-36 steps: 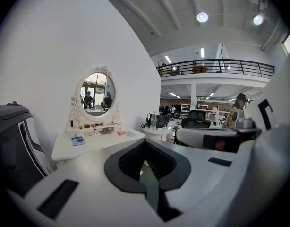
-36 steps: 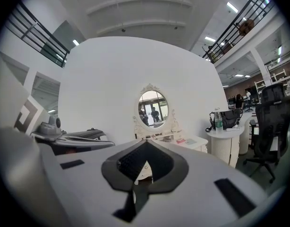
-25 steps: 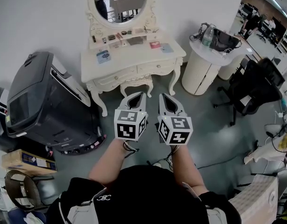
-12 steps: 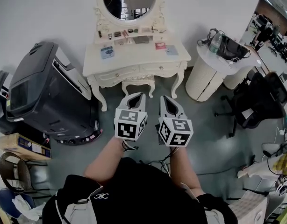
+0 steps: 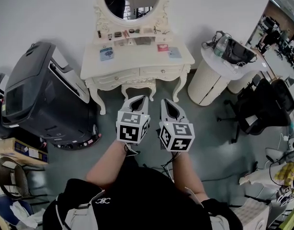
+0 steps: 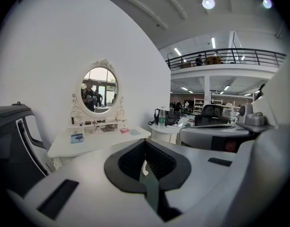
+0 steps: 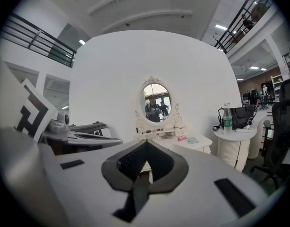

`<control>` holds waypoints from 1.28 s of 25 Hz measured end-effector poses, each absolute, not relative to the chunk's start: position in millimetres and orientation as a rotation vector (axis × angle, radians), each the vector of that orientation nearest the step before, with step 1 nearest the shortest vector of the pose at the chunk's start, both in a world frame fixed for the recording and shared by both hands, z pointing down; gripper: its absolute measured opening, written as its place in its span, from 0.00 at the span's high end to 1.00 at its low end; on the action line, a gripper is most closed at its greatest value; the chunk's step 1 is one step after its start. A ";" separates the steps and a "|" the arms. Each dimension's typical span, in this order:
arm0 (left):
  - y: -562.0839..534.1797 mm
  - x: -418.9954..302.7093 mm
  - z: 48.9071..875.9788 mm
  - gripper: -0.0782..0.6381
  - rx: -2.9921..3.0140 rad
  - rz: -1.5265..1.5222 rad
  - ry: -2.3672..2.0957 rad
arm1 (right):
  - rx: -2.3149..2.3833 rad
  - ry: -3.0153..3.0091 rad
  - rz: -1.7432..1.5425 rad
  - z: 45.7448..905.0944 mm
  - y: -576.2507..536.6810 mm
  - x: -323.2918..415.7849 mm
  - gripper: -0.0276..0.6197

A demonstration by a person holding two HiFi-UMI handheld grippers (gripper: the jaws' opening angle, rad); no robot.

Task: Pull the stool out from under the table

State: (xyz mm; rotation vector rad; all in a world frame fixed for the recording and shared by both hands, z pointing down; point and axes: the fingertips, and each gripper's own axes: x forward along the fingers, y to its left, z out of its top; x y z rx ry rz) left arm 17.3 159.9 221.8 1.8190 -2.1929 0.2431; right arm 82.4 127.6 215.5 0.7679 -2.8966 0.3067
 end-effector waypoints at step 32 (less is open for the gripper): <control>57.6 -157.9 231.0 0.89 1.900 0.217 -2.057 | 0.865 -2.811 0.235 216.7 32.7 -101.7 0.95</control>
